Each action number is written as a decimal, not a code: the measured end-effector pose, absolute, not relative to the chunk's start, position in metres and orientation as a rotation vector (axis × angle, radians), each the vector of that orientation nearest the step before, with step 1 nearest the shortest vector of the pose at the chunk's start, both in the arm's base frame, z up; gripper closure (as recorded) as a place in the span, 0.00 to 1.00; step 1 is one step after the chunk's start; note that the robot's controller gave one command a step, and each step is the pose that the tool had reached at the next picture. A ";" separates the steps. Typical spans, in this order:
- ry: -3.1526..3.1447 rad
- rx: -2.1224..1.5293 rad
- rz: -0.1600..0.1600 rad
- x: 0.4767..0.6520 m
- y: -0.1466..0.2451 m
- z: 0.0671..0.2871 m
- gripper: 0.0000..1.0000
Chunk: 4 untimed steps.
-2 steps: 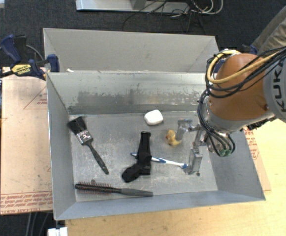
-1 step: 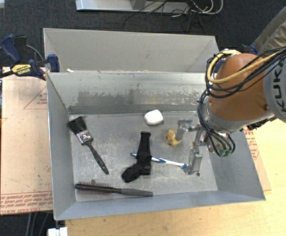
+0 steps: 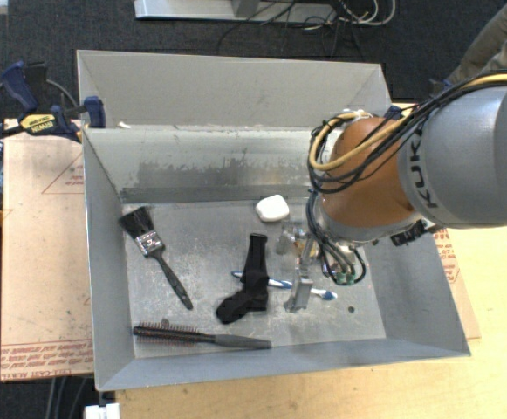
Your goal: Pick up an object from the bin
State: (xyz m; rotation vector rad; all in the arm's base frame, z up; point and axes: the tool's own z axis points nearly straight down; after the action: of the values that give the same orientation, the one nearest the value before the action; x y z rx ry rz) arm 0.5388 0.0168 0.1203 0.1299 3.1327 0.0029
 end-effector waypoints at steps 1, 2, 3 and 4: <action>3.139 0.069 0.002 0.531 0.043 0.132 0.00; 3.127 0.157 0.006 0.571 0.093 0.076 0.00; 3.136 0.020 0.003 0.556 0.094 0.071 0.00; 3.123 -0.179 0.007 0.555 0.084 0.070 0.00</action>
Offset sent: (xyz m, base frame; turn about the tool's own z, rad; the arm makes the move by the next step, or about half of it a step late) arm 0.0311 0.0758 -0.0452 0.0192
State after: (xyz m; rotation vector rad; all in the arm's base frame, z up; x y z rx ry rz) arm 0.5554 0.0840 0.0704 -0.1792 3.1233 0.0067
